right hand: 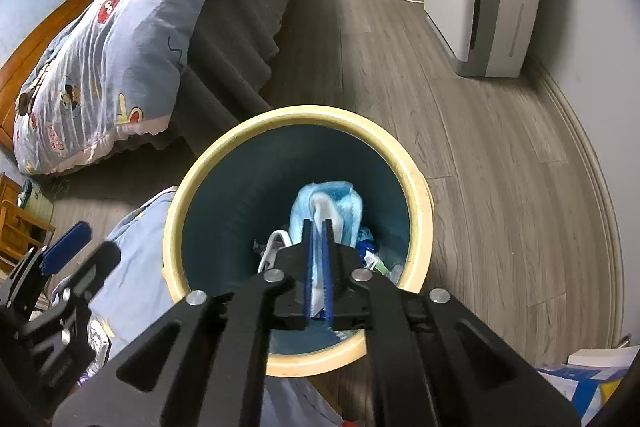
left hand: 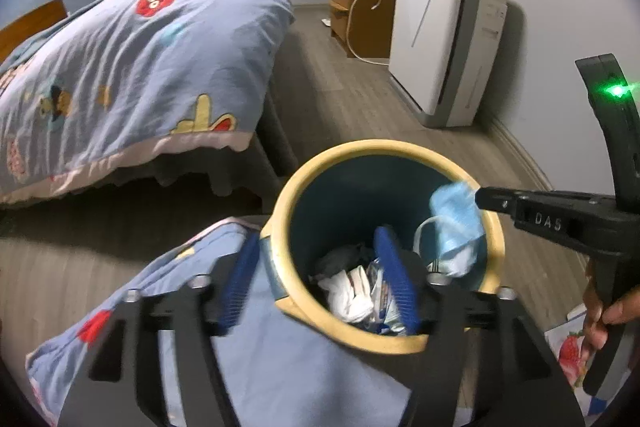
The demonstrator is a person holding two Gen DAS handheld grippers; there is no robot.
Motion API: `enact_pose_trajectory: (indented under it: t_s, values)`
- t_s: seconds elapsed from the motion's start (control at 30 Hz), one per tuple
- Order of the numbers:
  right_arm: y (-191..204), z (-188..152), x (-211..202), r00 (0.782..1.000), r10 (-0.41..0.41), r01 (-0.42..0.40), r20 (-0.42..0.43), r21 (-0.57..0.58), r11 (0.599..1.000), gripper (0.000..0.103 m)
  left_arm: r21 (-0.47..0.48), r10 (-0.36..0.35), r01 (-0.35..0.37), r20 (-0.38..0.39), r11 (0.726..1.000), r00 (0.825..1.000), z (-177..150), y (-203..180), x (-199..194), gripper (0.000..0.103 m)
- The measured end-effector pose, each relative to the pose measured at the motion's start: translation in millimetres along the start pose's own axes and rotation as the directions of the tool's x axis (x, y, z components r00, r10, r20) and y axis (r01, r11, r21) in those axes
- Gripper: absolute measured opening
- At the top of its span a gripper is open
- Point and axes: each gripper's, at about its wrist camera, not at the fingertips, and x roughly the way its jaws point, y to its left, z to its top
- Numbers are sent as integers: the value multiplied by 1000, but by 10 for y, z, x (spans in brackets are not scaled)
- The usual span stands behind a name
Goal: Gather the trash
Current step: 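Move both tools back over the pillow toward the purple tube and blister pack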
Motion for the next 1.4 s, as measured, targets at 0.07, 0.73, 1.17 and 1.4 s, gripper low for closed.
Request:
enact_pose_trajectory:
  t_s: [0.07, 0.73, 1.17, 1.4]
  values:
    - [5, 11, -26, 1000, -3, 3, 13, 3, 1000, 39, -2, 20, -20, 7, 1000, 1000, -37, 30, -48, 82]
    - [738, 46, -468, 990, -30, 51, 135, -149, 987, 97, -70, 181, -183, -36, 981, 983, -678, 975, -1100, 96]
    - [1789, -346, -678, 993, 58, -21, 103, -330, 944, 97, -179, 307, -313, -62, 933, 950, -1375, 1754, -2046, 97]
    - [2421, -802, -697, 992, 122, -105, 11, -443, 890, 97, -207, 351, -375, -145, 904, 925, -1838, 2057, -2039, 97]
